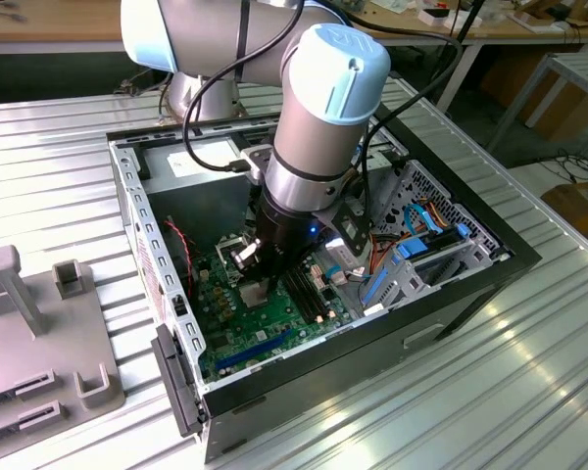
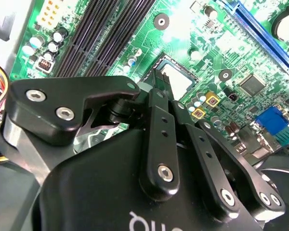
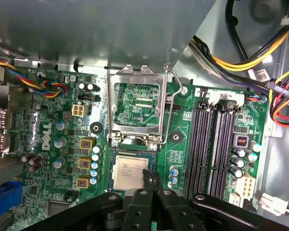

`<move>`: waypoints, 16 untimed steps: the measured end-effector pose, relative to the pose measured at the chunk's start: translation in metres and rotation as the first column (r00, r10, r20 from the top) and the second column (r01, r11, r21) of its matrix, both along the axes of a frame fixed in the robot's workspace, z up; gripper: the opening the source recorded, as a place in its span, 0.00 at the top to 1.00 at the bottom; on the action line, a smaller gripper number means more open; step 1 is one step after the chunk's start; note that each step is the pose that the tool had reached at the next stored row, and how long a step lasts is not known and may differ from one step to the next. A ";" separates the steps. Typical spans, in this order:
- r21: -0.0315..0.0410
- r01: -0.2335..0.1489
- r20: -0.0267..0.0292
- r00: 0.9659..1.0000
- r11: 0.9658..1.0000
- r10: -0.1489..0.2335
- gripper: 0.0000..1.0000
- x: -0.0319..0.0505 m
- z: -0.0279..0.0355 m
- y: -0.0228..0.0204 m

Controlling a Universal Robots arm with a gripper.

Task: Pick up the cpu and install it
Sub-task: 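Close the cpu cover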

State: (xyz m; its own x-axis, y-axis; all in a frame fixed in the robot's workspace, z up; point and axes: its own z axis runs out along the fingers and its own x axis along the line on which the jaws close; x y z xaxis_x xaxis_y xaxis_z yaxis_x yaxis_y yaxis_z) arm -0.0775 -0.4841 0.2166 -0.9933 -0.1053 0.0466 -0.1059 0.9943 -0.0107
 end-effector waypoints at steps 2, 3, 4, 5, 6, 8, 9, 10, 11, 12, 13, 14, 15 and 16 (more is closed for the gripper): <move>0.000 -0.030 0.000 1.000 1.000 0.030 0.89 0.0001 0.0000 0.0000; 0.000 -0.044 0.000 0.999 0.999 0.044 0.89 0.0001 0.0000 0.0000; 0.000 -0.061 0.000 0.998 0.998 0.061 0.89 0.0000 0.0000 0.0000; 0.000 -0.079 0.000 0.997 0.997 0.079 0.89 0.0000 0.0000 0.0000; 0.000 -0.105 0.000 0.994 0.994 0.105 0.89 0.0002 0.0000 0.0000; 0.000 -0.110 0.000 0.994 0.994 0.110 0.89 0.0002 0.0000 0.0000; 0.000 -0.111 0.000 0.994 0.994 0.111 0.89 0.0003 0.0000 0.0000; 0.000 -0.111 0.000 0.994 0.994 0.111 0.89 0.0003 0.0000 0.0000; 0.000 -0.111 0.000 0.994 0.994 0.111 0.89 0.0003 0.0000 0.0000; 0.000 -0.111 0.000 0.994 0.994 0.111 0.89 0.0003 0.0000 0.0000; 0.000 -0.111 0.000 0.994 0.994 0.111 0.89 0.0003 0.0000 0.0000; 0.000 -0.112 0.000 0.994 0.994 0.112 0.89 0.0003 0.0000 0.0000; 0.000 -0.112 0.000 0.994 0.994 0.112 0.89 0.0003 0.0001 0.0000; 0.000 -0.112 0.000 0.994 0.994 0.112 0.89 0.0003 0.0000 0.0000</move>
State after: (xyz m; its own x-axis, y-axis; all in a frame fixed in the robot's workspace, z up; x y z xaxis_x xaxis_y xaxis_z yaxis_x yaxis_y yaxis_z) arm -0.0772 -0.4841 0.2166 -0.9754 -0.2154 0.0467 -0.2161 0.9763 -0.0106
